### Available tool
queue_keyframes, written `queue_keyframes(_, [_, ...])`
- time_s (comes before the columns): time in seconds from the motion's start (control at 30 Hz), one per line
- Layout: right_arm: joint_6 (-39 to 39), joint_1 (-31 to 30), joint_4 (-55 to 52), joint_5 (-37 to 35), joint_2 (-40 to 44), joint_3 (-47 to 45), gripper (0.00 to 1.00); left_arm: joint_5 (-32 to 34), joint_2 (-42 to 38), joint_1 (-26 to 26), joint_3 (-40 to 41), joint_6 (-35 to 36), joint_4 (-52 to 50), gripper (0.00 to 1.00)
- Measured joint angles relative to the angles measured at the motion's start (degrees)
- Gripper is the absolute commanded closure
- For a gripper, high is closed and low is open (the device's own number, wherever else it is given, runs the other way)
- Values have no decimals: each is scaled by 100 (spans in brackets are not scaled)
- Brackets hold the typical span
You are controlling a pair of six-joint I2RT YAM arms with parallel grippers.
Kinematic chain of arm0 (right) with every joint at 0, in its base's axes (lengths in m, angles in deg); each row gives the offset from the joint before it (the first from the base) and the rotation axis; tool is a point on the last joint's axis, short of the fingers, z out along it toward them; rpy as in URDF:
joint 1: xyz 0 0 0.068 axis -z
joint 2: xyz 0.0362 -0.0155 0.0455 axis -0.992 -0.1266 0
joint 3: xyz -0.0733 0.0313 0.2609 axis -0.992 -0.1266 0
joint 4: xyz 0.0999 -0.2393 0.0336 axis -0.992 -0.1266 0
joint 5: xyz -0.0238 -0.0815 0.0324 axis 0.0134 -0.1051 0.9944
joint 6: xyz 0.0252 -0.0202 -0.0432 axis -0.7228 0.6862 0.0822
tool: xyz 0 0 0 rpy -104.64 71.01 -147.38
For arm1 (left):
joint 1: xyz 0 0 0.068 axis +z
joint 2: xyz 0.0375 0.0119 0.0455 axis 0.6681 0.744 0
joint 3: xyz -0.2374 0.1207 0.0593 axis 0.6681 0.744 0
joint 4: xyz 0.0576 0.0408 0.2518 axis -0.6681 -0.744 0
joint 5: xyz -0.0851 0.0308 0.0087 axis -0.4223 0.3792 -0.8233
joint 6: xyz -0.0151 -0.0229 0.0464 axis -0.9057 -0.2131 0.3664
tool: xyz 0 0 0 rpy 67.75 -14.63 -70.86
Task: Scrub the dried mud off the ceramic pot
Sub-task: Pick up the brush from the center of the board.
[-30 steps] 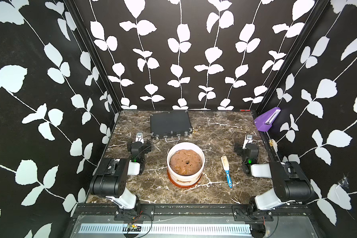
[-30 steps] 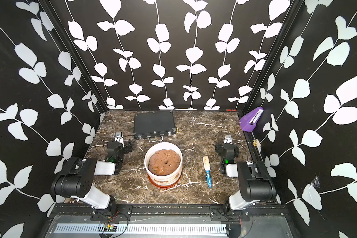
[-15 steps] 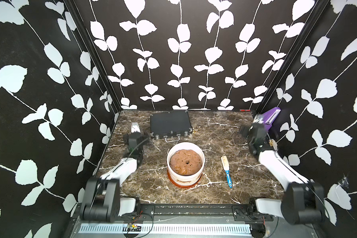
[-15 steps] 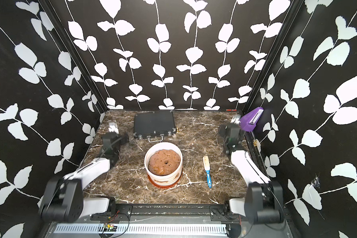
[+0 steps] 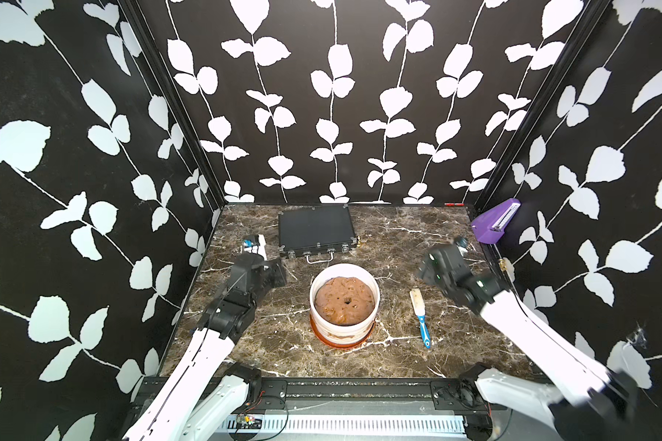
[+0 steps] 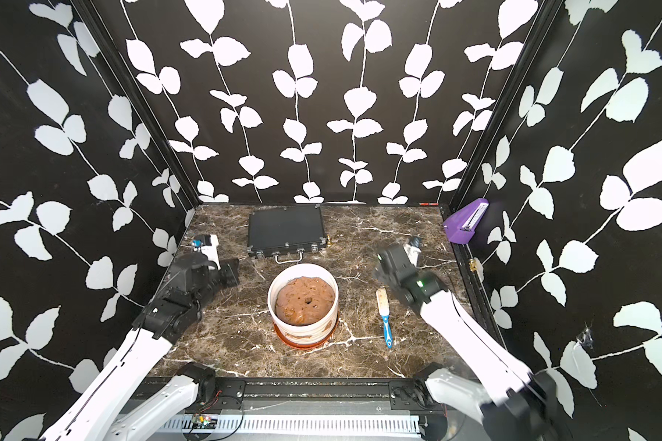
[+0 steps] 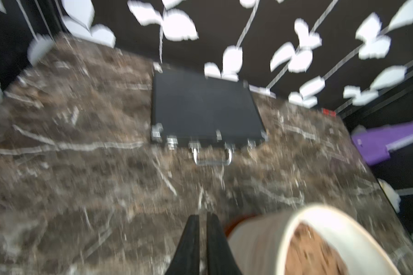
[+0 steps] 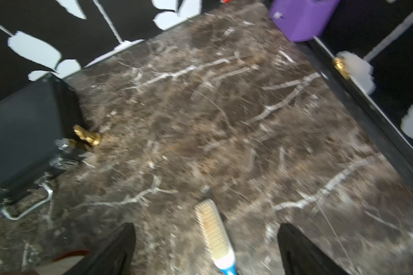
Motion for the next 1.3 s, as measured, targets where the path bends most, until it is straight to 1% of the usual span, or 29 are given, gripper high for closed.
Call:
queue_keyframes(0.03, [-13,81,-116,33,315,-142,11,-39,-26,-74,-7,-9,-140,86])
queue_keyframes(0.1, [-48,186,-442,37,505,-79,13,-109,-13,-188,-57,-9,-428,87])
queue_keyframes(0.17, [-48,192,-748,98,221,114,20,-131,81,-348,-197,7,-662,88])
queue_keyframes(0.23, [-50,190,-927,282,-216,107,28,-11,227,-697,-404,11,-782,89])
queue_keyframes(0.33, [-28,111,-1010,697,-785,-356,35,114,507,-1388,-787,13,-800,92])
queue_keyframes(0.4, [-17,39,-1097,973,-859,-743,44,103,708,-1637,-1016,0,-765,95])
queue_keyframes(0.43, [-2,17,-1141,1075,-828,-892,46,101,798,-1714,-1108,-13,-745,96])
queue_keyframes(0.57, [162,-4,-1088,1565,-632,-1231,46,-50,1084,-1853,-1366,-17,-619,100])
queue_keyframes(0.6, [216,-4,-1056,1668,-656,-1250,47,-118,1143,-1873,-1432,-2,-601,100])
queue_keyframes(0.7, [334,-4,-903,1847,-872,-1283,55,-339,1268,-1969,-1563,87,-466,100])
queue_keyframes(0.73, [369,-4,-837,1867,-942,-1320,56,-393,1305,-2044,-1602,127,-424,100])
queue_keyframes(0.87, [409,-4,-614,2039,-1259,-1482,56,-586,1547,-2361,-1635,229,-223,100])
queue_keyframes(1.0, [485,-4,-330,2256,-1504,-1569,57,-704,1657,-2417,-1394,223,83,100])
queue_keyframes(1.07, [496,-4,-149,2406,-1493,-1700,63,-756,1655,-2417,-1276,216,186,100])
queue_keyframes(1.2, [516,-7,118,2535,-1532,-1790,64,-839,1657,-2417,-1180,203,343,100])
queue_keyframes(1.23, [518,-7,168,2549,-1567,-1814,66,-857,1657,-2417,-1172,201,380,100])
queue_keyframes(1.3, [533,-7,258,2586,-1641,-1821,73,-890,1657,-2417,-1152,184,452,100])
